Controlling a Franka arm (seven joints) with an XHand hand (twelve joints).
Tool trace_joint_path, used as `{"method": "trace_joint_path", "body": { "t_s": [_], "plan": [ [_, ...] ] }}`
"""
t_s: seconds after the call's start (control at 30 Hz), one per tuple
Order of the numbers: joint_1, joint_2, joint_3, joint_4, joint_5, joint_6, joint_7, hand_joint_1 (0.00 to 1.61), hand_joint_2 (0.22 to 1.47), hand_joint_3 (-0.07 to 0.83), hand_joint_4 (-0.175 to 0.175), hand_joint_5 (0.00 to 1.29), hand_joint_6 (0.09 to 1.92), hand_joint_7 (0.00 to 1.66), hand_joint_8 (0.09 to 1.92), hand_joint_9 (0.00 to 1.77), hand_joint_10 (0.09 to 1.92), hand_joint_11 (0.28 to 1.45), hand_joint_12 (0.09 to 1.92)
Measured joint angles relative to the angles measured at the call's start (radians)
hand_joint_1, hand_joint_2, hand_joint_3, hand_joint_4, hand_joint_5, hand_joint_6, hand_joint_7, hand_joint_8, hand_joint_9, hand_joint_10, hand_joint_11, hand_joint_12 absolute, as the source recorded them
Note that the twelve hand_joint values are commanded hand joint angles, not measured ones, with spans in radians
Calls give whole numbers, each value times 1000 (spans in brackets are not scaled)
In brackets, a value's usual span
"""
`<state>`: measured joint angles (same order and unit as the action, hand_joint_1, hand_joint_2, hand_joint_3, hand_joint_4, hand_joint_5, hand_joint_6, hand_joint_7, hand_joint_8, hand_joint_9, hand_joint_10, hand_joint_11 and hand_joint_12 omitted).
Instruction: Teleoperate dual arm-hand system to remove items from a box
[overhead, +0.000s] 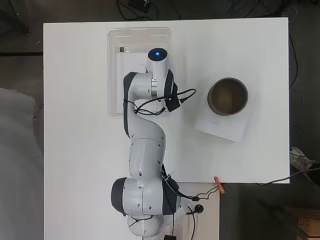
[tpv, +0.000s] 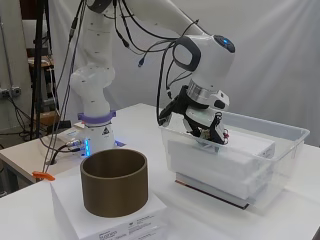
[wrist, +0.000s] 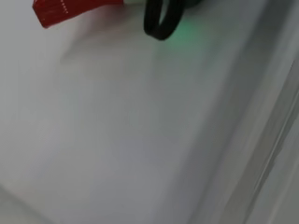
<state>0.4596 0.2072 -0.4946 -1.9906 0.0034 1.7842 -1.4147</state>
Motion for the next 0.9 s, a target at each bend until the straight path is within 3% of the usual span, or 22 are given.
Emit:
{"method": "trace_joint_path", "body": {
  "t_s": [0.1, 0.17, 0.2, 0.23, 0.33, 0.4, 0.47, 0.57, 0.67, 0.8, 0.83, 0.87, 0.9],
  "plan": [
    [14, -40, 8, -4, -53, 3, 22, 1343, 1180, 0, -175, 779, 1396, 760, 1070, 931, 1182, 600, 1007],
    [42, -107, -14, 22, -79, 29, 8, 1342, 1159, -2, -97, 811, 1227, 841, 1014, 964, 1241, 620, 1199],
    [34, -144, -11, 26, -68, 48, -1, 1285, 1162, 1, -56, 825, 1162, 872, 1086, 985, 1269, 640, 1322],
    [22, -181, -7, 26, -60, 59, -5, 1243, 1168, 1, -44, 832, 1116, 892, 1160, 1004, 1304, 653, 1418],
    [-20, -296, -24, 19, -51, 85, -32, 1227, 1175, 1, -136, 855, 976, 909, 1327, 1041, 1499, 700, 1605],
    [-54, -358, -58, -8, -63, 97, -30, 1225, 1189, 1, -166, 838, 966, 884, 1412, 1059, 1625, 742, 1690],
    [-84, -413, -83, -28, -77, 97, -11, 1227, 1184, -1, -167, 840, 973, 901, 1379, 1050, 1622, 749, 1708],
    [-134, -476, -134, -62, -113, 91, 27, 1212, 1177, 0, -109, 826, 1036, 930, 1283, 1060, 1443, 724, 1654],
    [-155, -491, -196, -85, -130, 85, 44, 1210, 1176, 0, -99, 821, 1053, 940, 1258, 1064, 1390, 717, 1639],
    [-181, -405, -277, -53, -136, 63, 39, 1218, 1199, 3, -165, 791, 1045, 892, 1414, 1078, 1573, 725, 1689],
    [-194, -366, -289, -38, -126, 54, 37, 1116, 1203, 3, -44, 791, 1126, 903, 1436, 1087, 1623, 727, 1698],
    [-206, -329, -297, -25, -118, 47, 41, 1034, 1206, 2, 54, 792, 1190, 927, 1449, 1109, 1660, 732, 1706],
    [-213, -292, -310, -15, -117, 38, 57, 985, 1208, 2, 114, 792, 1230, 956, 1463, 1137, 1691, 746, 1717]
  ]
}}
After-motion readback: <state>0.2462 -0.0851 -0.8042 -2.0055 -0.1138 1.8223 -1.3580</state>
